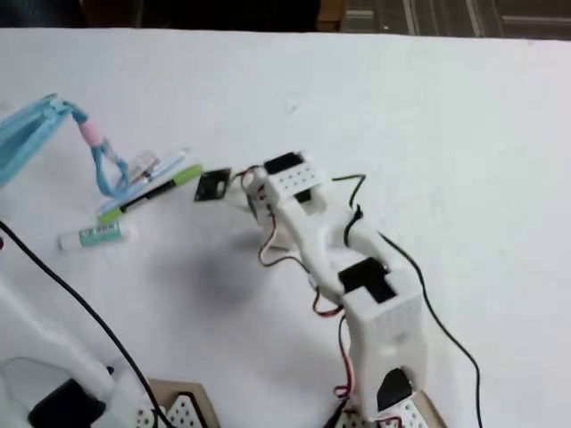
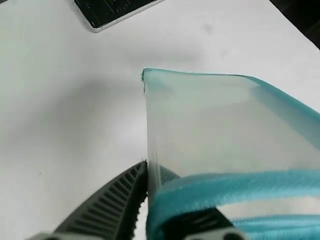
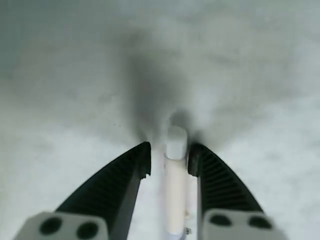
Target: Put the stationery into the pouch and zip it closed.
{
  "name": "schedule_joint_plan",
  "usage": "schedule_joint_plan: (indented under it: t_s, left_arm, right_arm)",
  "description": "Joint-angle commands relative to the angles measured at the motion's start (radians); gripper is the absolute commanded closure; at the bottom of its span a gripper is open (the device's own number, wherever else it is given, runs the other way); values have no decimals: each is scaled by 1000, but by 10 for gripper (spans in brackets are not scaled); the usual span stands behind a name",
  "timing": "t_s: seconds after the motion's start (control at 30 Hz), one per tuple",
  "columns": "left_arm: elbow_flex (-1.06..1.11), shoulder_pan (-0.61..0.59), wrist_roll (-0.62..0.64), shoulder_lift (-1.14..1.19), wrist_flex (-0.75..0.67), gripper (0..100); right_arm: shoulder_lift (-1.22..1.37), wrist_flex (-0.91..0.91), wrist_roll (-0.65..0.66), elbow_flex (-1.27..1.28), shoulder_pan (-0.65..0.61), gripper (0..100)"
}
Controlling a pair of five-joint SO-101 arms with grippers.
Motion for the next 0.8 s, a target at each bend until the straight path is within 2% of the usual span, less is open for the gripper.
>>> schedule_joint_plan:
  t_s: [0.0, 0.17, 0.3, 0.4, 0.57, 0.77]
  left_arm:
    - [-29, 13, 8, -39, -3, 978]
    - [-29, 13, 8, -41, -3, 978]
    - [-29, 13, 8, -41, -3, 978]
    - [-29, 13, 8, -41, -3, 978]
    - [-29, 13, 8, -41, -3, 978]
    - [-29, 13, 8, -42, -2, 978]
  right_arm:
    - [13, 44, 2, -20, 27, 897]
    - [5, 45, -37, -69, 51, 987]
    - [5, 64, -40, -133, 82, 984]
    - [4, 148, -57, -227, 93, 981]
    - [-45, 309, -284, -539, 128, 981]
    - [-219, 476, -522, -928, 170, 981]
